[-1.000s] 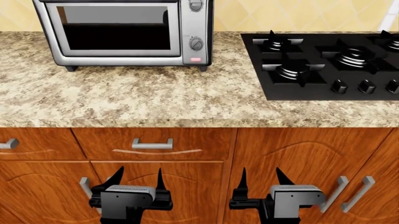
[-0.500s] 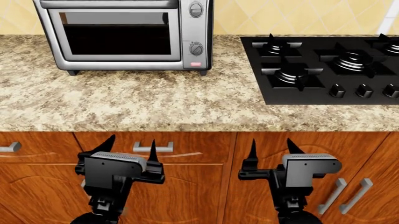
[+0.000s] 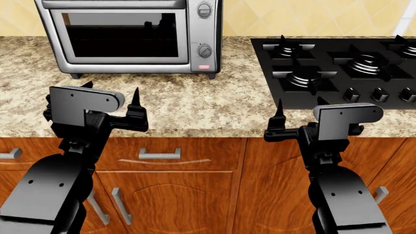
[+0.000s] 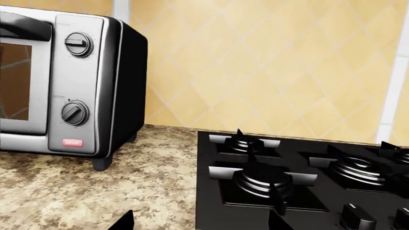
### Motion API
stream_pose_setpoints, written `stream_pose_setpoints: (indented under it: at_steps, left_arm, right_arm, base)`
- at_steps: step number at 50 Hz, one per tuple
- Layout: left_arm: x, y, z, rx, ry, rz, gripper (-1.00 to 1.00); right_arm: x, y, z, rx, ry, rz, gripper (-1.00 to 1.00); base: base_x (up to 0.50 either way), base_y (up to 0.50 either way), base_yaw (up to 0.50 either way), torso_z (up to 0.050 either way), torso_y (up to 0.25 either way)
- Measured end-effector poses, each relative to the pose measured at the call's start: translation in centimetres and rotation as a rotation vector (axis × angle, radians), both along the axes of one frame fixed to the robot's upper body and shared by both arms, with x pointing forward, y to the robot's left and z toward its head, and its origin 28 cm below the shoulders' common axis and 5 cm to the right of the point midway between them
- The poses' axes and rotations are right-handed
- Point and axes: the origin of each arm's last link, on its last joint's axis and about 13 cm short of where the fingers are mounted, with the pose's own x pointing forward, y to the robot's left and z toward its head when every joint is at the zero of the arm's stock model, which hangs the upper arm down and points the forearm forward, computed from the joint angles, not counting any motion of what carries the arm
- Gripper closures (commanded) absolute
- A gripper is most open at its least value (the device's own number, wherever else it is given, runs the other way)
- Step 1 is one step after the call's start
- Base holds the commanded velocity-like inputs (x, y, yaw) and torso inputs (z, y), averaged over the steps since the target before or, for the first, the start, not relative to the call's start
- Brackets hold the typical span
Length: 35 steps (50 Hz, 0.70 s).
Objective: Open the toaster oven door.
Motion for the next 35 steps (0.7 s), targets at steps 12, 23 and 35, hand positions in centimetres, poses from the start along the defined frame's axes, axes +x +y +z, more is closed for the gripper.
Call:
stream_pose_setpoints:
  at_steps: [12, 23, 35]
  left_arm:
    - [0.6, 0.9, 1.5, 0.016, -0.017, 0.029, -1.00]
    - [0.6, 1.1, 2.0, 0.026, -0.024, 0.032, -1.00]
    - [0.5, 1.2, 2.0, 0.031, -0.023, 0.033, -1.00]
  right_arm:
    - [0.2, -0.8, 1.4, -0.006, -0.009, -0.011, -1.00]
    - [0.3, -0.8, 1.6, -0.010, -0.002, -0.007, -1.00]
    - [0.3, -0.7, 1.4, -0.012, 0.006, -0.003, -1.00]
  base:
    - [0.01, 0.00, 0.00, 0.000, 0.000]
    - [0.13, 0.00, 0.00, 0.000, 0.000]
    - [0.17, 0.00, 0.00, 0.000, 0.000]
